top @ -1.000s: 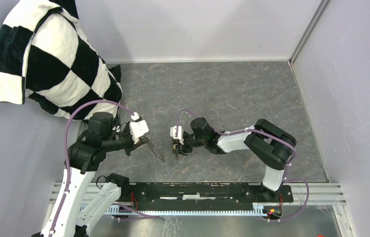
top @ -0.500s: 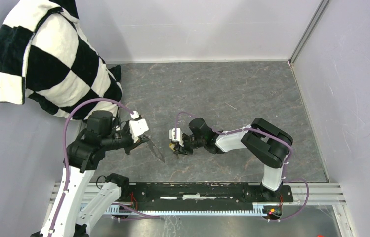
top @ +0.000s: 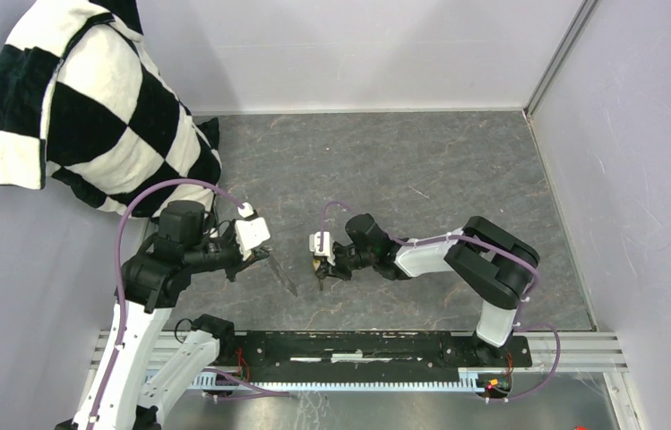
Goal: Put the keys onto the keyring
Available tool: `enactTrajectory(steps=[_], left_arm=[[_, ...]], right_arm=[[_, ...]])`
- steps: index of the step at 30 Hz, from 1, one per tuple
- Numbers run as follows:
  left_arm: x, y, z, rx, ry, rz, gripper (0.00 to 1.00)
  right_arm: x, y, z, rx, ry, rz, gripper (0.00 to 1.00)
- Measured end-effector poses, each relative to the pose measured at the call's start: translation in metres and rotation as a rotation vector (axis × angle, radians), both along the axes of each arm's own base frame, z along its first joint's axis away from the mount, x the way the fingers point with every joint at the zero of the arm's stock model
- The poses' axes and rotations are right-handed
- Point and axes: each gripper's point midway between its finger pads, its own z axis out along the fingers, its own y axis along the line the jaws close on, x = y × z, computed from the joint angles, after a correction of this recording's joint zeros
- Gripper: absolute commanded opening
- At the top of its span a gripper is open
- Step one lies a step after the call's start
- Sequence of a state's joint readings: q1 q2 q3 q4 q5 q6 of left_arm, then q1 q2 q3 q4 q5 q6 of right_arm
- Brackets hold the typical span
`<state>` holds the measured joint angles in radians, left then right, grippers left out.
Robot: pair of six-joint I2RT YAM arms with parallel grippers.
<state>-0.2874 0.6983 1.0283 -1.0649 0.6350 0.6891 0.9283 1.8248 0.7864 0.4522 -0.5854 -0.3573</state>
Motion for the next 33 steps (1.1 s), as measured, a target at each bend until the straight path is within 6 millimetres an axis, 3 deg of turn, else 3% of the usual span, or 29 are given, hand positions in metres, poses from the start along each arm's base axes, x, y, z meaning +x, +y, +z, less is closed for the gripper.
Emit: enactTrajectory(steps=[6,13,23,33], left_arm=[[0.000,-0.001,0.000,0.001,-0.002,-0.008,0.02],[-0.001,-0.004,0.000,-0.007,-0.003,-0.040,0.02],[-0.004,-0.011,0.001,-0.029,0.007,-0.084,0.02],[-0.008,-0.017,0.004,-0.059,0.015,-0.117,0.02]], right_arm=[[-0.009,-0.006,0.031,0.067,0.019,-0.019,0.00],[-0.027,-0.014,0.085,0.220,0.050,-0.034,0.00],[-0.044,-0.019,0.187,0.499,0.061,-0.031,0.00],[-0.063,0.001,0.242,0.607,0.089,0.022,0.00]])
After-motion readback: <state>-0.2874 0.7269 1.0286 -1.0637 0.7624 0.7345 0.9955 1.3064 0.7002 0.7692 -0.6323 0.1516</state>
